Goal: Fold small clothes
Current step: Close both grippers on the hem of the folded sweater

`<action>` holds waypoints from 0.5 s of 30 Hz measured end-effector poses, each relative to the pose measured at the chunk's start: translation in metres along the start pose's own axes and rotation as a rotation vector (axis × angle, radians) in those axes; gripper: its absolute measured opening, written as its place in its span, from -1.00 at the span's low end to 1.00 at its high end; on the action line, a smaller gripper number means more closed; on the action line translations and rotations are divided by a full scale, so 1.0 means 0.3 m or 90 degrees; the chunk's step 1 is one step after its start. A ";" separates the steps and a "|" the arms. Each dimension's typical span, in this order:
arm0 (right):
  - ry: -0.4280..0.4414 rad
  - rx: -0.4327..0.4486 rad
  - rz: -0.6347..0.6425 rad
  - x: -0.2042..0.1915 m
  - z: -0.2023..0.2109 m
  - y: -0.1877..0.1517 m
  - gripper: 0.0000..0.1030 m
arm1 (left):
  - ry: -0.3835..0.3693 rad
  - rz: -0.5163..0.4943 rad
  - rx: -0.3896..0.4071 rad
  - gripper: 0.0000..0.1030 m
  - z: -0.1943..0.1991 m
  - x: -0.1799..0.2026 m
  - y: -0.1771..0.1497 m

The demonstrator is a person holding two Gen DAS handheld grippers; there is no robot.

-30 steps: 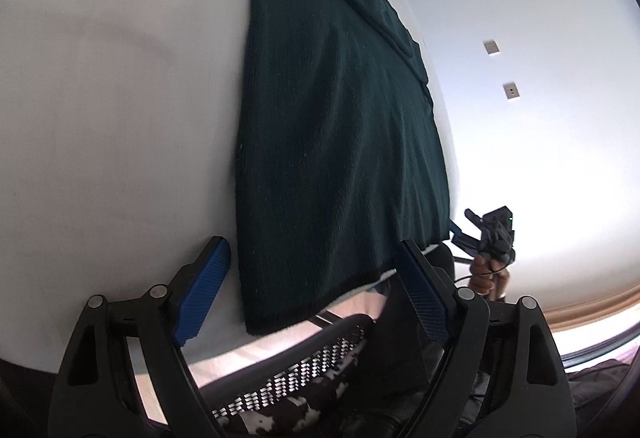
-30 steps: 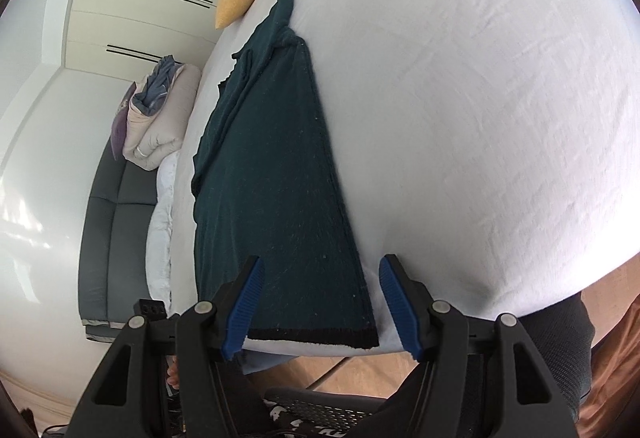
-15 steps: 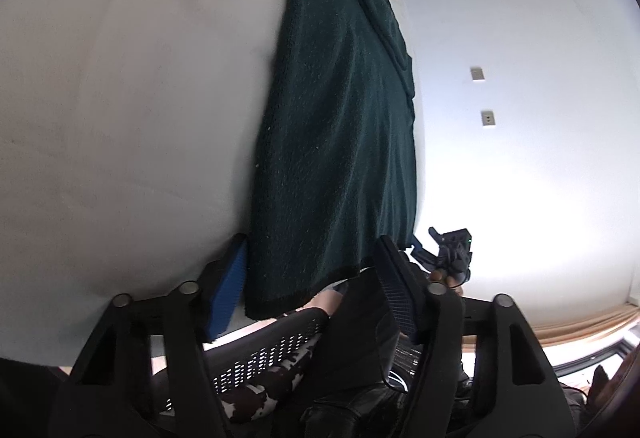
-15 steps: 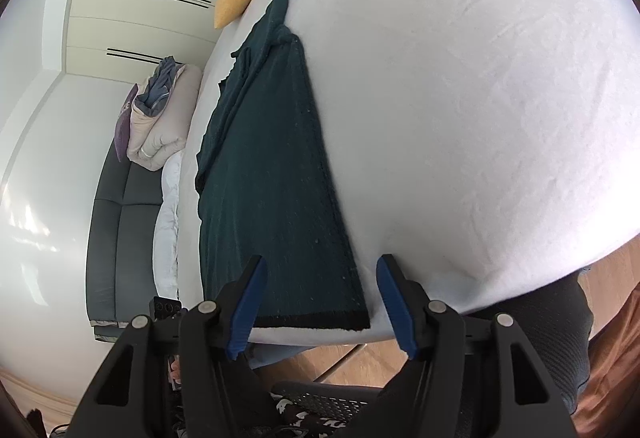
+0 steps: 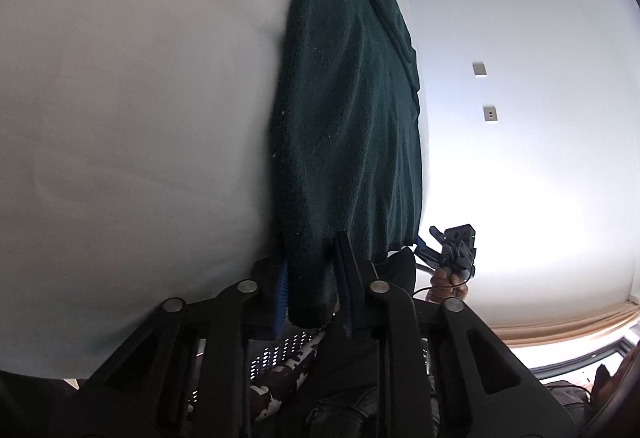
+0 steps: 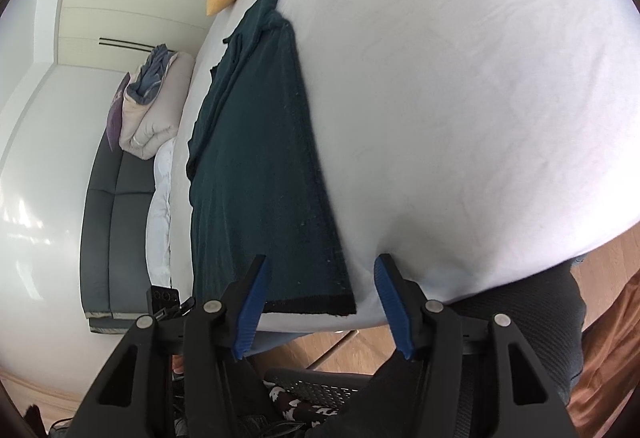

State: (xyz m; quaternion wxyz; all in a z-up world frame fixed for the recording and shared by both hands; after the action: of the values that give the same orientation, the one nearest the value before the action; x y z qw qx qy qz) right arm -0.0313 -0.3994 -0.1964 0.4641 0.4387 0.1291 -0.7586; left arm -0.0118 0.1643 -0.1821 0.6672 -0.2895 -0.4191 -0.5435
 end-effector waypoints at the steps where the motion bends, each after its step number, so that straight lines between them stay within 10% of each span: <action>1: 0.002 -0.005 0.002 -0.004 -0.008 -0.003 0.08 | 0.000 0.002 0.002 -0.70 0.000 -0.003 0.001; 15: -0.011 -0.021 0.010 0.011 -0.035 -0.028 -0.81 | -0.006 -0.008 0.027 -0.86 0.017 -0.001 -0.017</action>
State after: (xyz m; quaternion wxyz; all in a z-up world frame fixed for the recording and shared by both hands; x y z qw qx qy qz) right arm -0.0330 -0.3906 -0.2068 0.4784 0.4255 0.1343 -0.7563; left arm -0.0180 0.1676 -0.1803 0.6678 -0.2748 -0.4354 -0.5376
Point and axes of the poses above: each gripper's, at about its wrist camera, not at the fingertips, and z roughly against the way its jaws point, x to its right, y to its top, the point moved 8 cm from there along -z, roughly the way its jaws point, and after that the axes turned 7 degrees about x, right-handed, at the moved point
